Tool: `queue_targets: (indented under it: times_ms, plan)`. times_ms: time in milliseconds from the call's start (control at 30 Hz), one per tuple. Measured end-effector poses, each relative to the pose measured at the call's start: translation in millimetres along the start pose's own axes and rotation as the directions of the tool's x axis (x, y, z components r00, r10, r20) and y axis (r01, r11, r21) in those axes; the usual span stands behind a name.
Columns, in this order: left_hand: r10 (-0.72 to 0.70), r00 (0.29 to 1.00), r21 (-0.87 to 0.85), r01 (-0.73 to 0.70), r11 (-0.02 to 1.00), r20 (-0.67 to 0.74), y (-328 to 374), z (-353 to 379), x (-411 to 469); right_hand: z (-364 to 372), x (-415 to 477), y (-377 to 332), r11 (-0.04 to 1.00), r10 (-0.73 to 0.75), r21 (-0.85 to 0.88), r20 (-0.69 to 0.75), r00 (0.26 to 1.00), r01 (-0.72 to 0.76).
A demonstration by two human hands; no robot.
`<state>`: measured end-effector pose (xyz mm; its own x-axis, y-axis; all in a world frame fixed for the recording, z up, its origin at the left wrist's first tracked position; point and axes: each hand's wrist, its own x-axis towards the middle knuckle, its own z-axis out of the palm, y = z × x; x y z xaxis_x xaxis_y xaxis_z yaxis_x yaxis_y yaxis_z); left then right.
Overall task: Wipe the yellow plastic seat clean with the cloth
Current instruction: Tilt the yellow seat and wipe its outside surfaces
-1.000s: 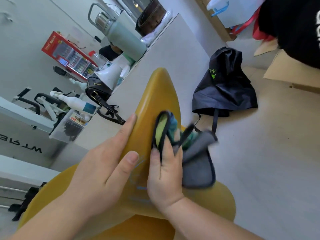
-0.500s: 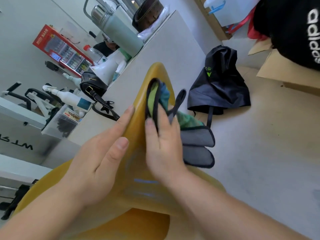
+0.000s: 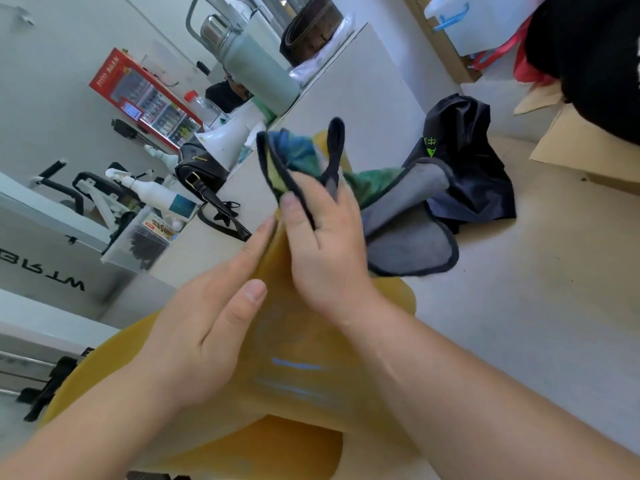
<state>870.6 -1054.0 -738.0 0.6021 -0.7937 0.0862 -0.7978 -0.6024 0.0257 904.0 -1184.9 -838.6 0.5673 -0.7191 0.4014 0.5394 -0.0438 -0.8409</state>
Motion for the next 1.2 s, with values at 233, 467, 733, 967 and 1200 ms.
queue_targets:
  times_ms: [233,467,733,967,1200]
  plan:
    - [-0.024,0.999,-0.01,0.024,1.0,-0.024,-1.2,-1.3,0.1,-17.4,-72.2,94.8,0.893,0.431,0.025,0.245,0.869,-0.45]
    - [-0.089,0.996,0.155,0.086,0.984,0.014,-9.1,-11.6,-26.0,-66.8,-132.0,151.4,0.839,0.53,-0.412,0.467,0.708,-0.356]
    - [-0.105,0.99,0.211,0.123,0.97,-0.093,-7.9,-5.6,-13.2,-24.3,-111.5,81.6,0.952,0.302,-0.071,0.373,0.877,-0.298]
    - [-0.129,0.984,0.235,0.156,0.959,-0.124,0.5,0.5,31.3,-47.9,-89.0,165.6,0.893,0.449,-0.136,0.302,0.841,-0.428]
    - [-0.15,0.977,0.215,0.181,0.96,-0.151,6.4,4.8,49.9,-73.1,-102.9,195.9,0.762,0.64,-0.257,0.163,0.751,-0.594]
